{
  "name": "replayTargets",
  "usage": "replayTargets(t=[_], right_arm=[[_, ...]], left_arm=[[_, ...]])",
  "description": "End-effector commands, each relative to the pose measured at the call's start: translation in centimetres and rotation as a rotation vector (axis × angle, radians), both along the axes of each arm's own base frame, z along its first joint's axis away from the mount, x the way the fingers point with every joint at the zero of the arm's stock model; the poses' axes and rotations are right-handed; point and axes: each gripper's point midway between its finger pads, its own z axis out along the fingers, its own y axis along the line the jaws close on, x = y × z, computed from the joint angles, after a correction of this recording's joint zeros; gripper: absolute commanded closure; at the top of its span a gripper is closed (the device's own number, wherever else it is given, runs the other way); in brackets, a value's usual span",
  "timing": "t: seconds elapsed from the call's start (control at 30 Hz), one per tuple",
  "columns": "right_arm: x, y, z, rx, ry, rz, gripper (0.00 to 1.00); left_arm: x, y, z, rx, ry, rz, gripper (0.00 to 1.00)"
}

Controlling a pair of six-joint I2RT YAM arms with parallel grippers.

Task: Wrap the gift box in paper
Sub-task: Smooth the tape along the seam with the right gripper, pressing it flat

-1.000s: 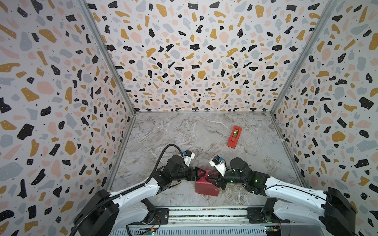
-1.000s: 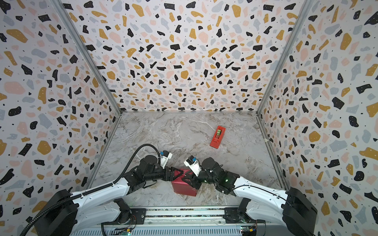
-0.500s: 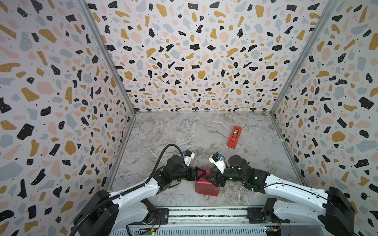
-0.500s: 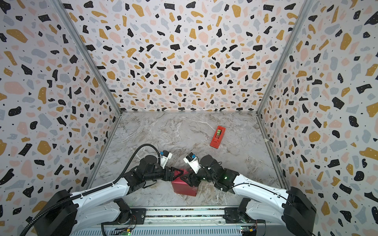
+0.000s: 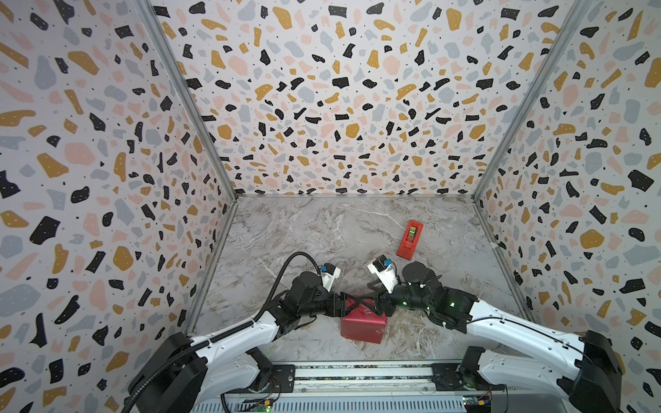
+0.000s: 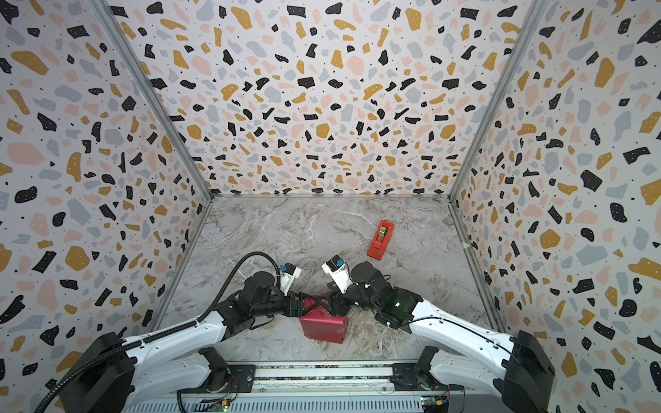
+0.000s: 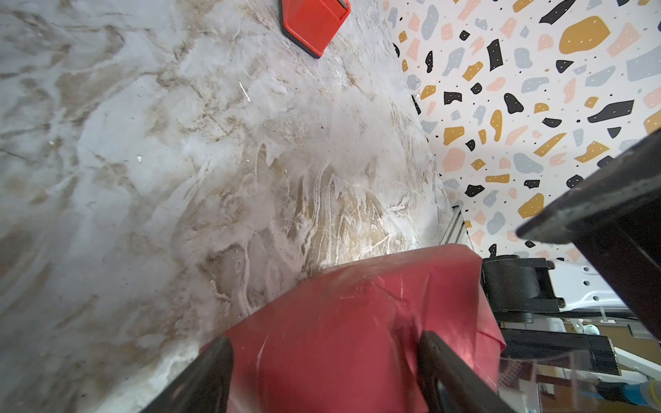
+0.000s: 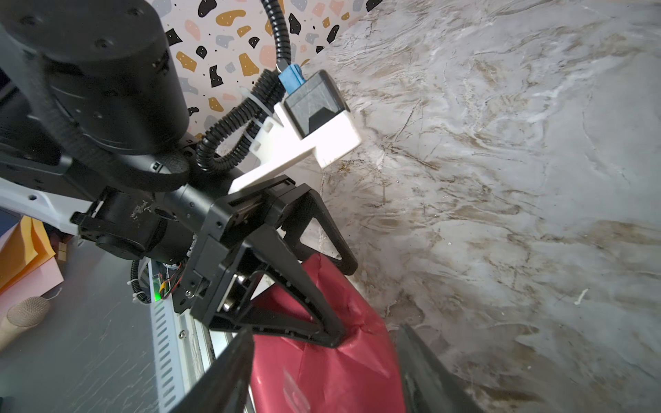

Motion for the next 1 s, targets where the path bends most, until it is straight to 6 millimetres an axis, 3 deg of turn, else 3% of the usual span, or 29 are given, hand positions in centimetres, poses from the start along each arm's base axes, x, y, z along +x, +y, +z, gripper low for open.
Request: replayTargets(t=[0.0,0.23,0.5,0.97], right_arm=[[-1.2,-0.7,0.4,0.008,0.044,0.007,0.49],[-2.9,-1.7,0.6,0.047,0.043,0.017,0.53],[-5.1,-1.0,-1.4,0.037,0.071,0.085,0.73],[-3.5,0.3,-2.2,-0.013,0.070,0.034,0.82]], left_arm=[[-4.1,4.9,-8.1,0.304,0.217,0.008,0.20],[-4.0,5.0,-8.1,0.308,0.213,0.013,0.20],[-4.0,5.0,-8.1,0.312,0.210,0.015,0.20],[-4.0,4.9,-7.9,0.305,0.207,0.010,0.20]])
